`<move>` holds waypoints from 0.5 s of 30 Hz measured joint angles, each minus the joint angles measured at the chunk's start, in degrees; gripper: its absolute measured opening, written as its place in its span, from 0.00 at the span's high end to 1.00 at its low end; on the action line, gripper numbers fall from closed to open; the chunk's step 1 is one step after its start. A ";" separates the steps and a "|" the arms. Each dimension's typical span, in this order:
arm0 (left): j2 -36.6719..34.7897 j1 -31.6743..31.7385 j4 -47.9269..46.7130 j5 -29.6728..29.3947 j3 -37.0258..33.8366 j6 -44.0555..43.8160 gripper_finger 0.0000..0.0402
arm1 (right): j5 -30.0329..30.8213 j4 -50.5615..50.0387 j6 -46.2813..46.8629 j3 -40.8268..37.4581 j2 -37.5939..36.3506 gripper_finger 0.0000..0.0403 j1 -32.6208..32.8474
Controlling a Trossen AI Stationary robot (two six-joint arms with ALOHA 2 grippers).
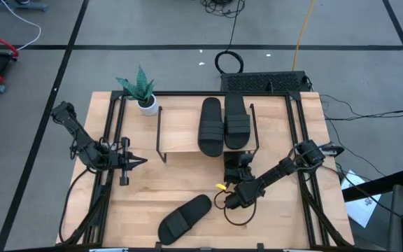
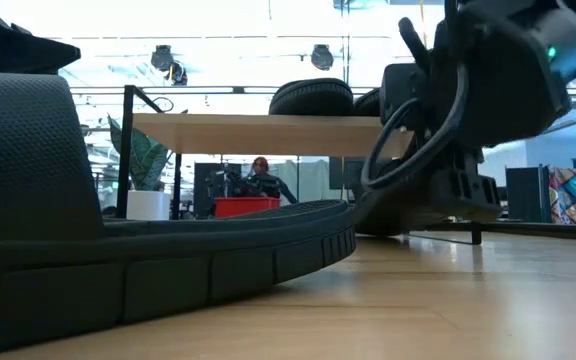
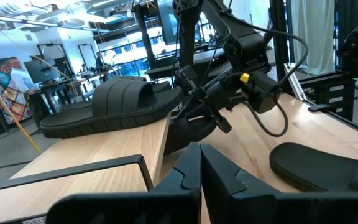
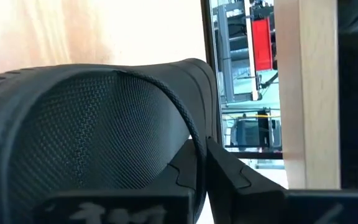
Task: Pick and place slides into the shelf
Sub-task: Put the right black slide under the shelf
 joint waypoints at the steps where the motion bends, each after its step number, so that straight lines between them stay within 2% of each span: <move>1: 0.00 -0.01 0.00 0.00 0.00 0.00 0.99 | 0.02 0.00 0.69 -0.32 0.01 0.99 -0.20; 9: 0.00 0.00 0.02 0.00 0.00 0.14 0.99 | -0.26 3.68 1.62 -3.15 0.01 0.99 -1.64; 15: 0.00 0.01 0.02 0.00 0.00 0.11 0.98 | -3.54 7.80 -1.03 -4.84 -0.01 0.98 -2.66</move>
